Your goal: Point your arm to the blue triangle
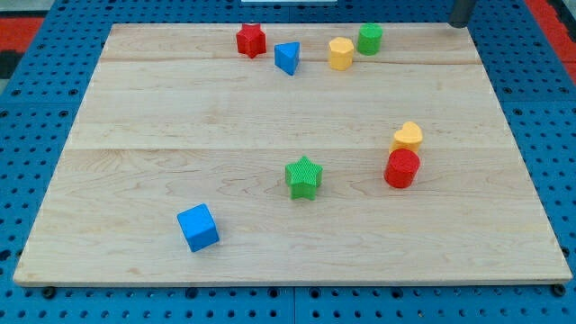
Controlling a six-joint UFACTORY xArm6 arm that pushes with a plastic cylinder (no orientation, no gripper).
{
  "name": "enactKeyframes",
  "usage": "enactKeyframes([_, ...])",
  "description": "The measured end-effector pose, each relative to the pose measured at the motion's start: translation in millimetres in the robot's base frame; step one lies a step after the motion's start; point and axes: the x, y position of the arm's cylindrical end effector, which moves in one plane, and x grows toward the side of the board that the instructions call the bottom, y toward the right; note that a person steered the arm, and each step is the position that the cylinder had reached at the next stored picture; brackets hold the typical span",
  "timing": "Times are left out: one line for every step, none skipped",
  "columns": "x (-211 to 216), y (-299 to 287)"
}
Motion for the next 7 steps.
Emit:
enactKeyframes([1,-45])
enactKeyframes([1,-83])
enactKeyframes([1,-109])
enactKeyframes([0,-129])
enactKeyframes([0,-136])
enactKeyframes([1,-170])
enactKeyframes([1,-237])
